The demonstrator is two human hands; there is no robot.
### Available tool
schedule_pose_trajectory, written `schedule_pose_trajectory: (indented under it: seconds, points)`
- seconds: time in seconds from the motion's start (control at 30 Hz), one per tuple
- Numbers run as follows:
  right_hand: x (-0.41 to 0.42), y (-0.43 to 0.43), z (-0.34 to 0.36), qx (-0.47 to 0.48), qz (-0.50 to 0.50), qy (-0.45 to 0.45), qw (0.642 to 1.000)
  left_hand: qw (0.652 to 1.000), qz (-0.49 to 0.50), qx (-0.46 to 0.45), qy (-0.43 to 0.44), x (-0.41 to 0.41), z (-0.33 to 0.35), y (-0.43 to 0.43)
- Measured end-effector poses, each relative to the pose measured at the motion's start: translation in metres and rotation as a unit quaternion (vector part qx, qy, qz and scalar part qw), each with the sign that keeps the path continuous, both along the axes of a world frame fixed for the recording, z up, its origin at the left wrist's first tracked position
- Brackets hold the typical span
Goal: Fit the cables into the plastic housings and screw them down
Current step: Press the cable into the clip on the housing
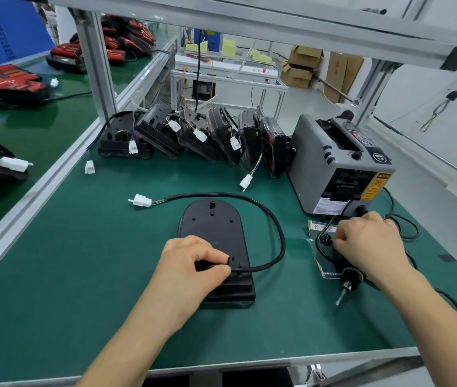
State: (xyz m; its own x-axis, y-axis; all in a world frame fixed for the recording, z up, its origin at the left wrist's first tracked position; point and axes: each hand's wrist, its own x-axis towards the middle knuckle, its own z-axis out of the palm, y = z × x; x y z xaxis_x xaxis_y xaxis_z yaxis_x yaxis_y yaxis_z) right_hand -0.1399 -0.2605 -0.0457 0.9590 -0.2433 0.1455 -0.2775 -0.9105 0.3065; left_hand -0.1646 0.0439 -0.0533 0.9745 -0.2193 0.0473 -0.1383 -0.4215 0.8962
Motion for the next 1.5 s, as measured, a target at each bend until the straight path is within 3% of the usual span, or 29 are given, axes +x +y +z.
schedule_pose_trajectory:
  seconds: [0.1, 0.17, 0.23, 0.37, 0.53, 0.73, 0.87, 1.03, 1.5]
  points:
    - [-0.006, 0.020, 0.015, 0.212, 0.055, -0.045, 0.975, 1.000, 0.001, -0.001, 0.000, 0.000, 0.000, 0.000]
    - [-0.011, 0.045, 0.024, 0.419, 0.063, -0.035, 0.905, 1.000, -0.001, -0.001, 0.002, 0.000, 0.000, 0.000]
    - [-0.014, 0.073, 0.028, 0.564, 0.067, -0.001, 0.823, 1.000, -0.001, -0.002, 0.004, 0.000, 0.000, 0.000]
    - [-0.016, 0.113, 0.032, 0.688, 0.067, 0.017, 0.722, 1.000, -0.002, 0.001, 0.003, 0.000, 0.000, 0.000]
    - [-0.025, 0.132, 0.028, 0.732, 0.101, 0.032, 0.673, 1.000, -0.003, 0.007, -0.003, 0.001, -0.001, 0.000]
    - [-0.038, 0.138, 0.018, 0.688, 0.142, -0.016, 0.712, 1.000, -0.003, 0.005, -0.011, 0.001, -0.001, 0.000]
    - [-0.040, 0.140, 0.012, 0.596, 0.170, -0.035, 0.784, 1.000, -0.007, 0.002, -0.017, 0.001, -0.001, 0.000]
    - [-0.036, 0.142, 0.014, 0.524, 0.211, -0.037, 0.824, 1.000, -0.002, 0.000, -0.022, 0.000, -0.002, -0.001]
    - [-0.025, 0.139, 0.013, 0.573, 0.182, -0.002, 0.799, 1.000, 0.009, -0.006, -0.027, -0.002, -0.004, -0.002]
